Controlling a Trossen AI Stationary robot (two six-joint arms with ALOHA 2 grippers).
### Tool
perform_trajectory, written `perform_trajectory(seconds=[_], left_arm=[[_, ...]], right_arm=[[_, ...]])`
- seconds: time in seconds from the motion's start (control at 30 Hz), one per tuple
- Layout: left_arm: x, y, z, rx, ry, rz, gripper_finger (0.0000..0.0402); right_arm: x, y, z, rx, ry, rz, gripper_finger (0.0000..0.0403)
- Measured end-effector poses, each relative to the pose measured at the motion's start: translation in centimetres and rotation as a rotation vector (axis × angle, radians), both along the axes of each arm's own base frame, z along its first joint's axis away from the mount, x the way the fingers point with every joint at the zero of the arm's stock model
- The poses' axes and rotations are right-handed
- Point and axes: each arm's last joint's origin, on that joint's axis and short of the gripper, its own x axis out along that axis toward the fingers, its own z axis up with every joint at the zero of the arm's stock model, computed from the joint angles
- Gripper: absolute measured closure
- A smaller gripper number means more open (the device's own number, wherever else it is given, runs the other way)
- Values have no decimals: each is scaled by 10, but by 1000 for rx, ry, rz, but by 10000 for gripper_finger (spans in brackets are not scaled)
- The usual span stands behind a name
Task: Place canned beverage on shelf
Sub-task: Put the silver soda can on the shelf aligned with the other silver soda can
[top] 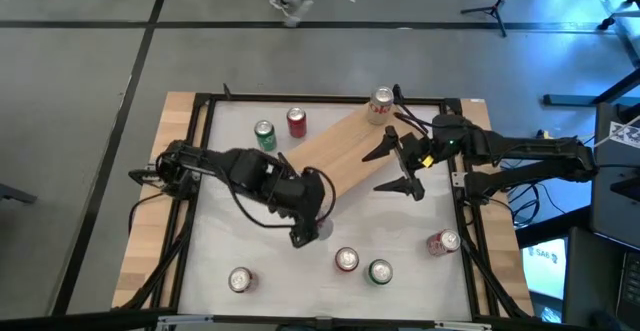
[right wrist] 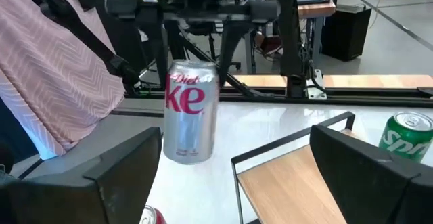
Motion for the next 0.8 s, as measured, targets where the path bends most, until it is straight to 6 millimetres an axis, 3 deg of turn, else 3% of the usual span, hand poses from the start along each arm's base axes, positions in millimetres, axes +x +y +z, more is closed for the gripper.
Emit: perform_trajectory(seconds=[0.47,0.8], left_arm=[[15,65,1,114,-17,-12,126],[22,88,4,157,-66,-22,126]], right_arm=[[24,-1,-18,4,64,-1,31],[37,-5,-31,-15,115,-93,31]])
